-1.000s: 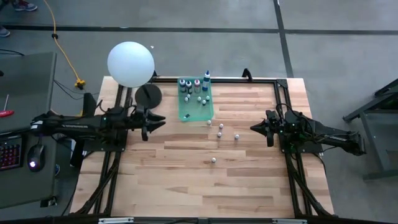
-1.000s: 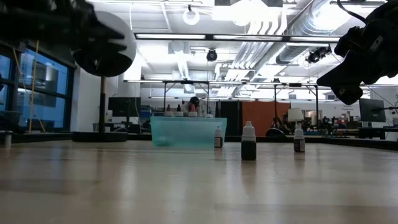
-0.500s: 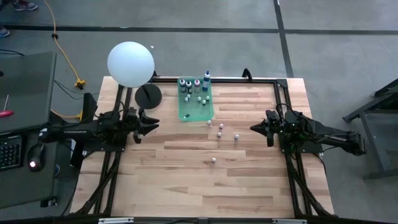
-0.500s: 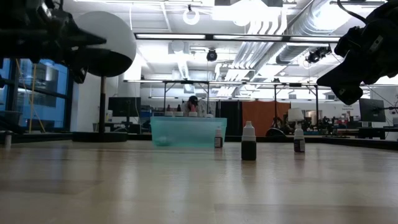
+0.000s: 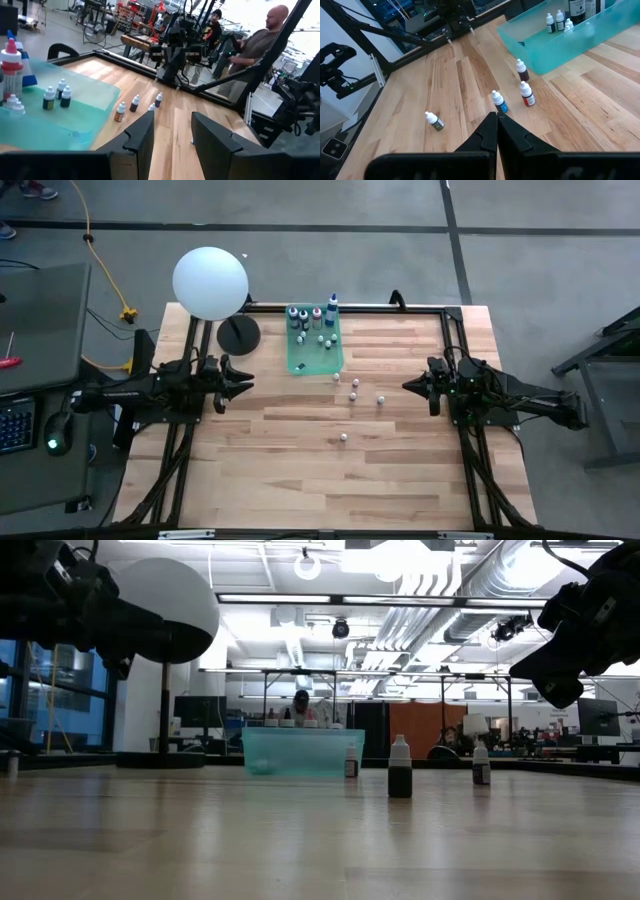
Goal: Pick & Place food coloring
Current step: Put the small green food coloring bottle into the blue bin
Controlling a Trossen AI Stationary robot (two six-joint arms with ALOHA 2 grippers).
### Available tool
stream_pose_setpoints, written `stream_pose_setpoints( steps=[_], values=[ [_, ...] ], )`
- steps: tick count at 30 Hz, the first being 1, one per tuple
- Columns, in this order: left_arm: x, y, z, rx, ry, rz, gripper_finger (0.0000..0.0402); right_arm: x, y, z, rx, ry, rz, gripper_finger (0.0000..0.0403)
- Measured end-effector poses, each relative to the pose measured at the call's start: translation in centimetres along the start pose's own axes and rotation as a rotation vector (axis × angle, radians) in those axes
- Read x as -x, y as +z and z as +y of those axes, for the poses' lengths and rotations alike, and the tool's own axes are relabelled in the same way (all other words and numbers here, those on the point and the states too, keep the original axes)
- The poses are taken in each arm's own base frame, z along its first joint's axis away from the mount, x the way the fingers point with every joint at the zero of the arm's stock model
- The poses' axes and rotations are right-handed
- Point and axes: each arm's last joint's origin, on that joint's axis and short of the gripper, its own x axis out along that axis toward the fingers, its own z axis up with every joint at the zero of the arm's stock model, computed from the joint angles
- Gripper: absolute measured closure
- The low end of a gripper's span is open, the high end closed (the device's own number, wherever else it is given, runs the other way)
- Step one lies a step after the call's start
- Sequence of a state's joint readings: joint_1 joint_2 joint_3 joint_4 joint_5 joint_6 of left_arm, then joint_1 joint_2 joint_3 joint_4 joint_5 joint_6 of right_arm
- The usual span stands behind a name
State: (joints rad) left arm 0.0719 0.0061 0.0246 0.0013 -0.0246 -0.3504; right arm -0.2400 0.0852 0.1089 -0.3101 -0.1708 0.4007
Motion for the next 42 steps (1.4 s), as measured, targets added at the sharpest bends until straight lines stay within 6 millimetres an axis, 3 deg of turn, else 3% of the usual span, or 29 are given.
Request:
stream_pose_setpoints(
  steps=[9, 17, 29, 35, 42],
  values=[
    [0.0, -0.1, -0.2, -0.048, -0.065, 0.021, 0.0273, 0.0, 0.0, 0.0, 0.0, 0.0, 0.0, 0.0402],
    [0.0, 0.0, 0.1, -0.069, 0.031, -0.01, 0.0273, 0.0, 0.0, 0.0, 0.0, 0.0, 0.0, 0.0402],
    [0.0, 0.0, 0.1, -0.066, 0.027, -0.008, 0.0273, 0.0, 0.4, 0.1, -0.003, -0.002, -0.047, 0.0402],
    [0.0, 0.0, 0.1, -0.066, 0.027, -0.007, 0.0273, 0.1, 1.6, 0.6, 0.053, 0.022, -0.181, 0.0402],
    [0.0, 0.0, 0.1, -0.066, 0.026, -0.007, 0.0273, 1.2, 4.4, 2.2, 0.129, 0.152, -0.322, 0.0402]
  ],
)
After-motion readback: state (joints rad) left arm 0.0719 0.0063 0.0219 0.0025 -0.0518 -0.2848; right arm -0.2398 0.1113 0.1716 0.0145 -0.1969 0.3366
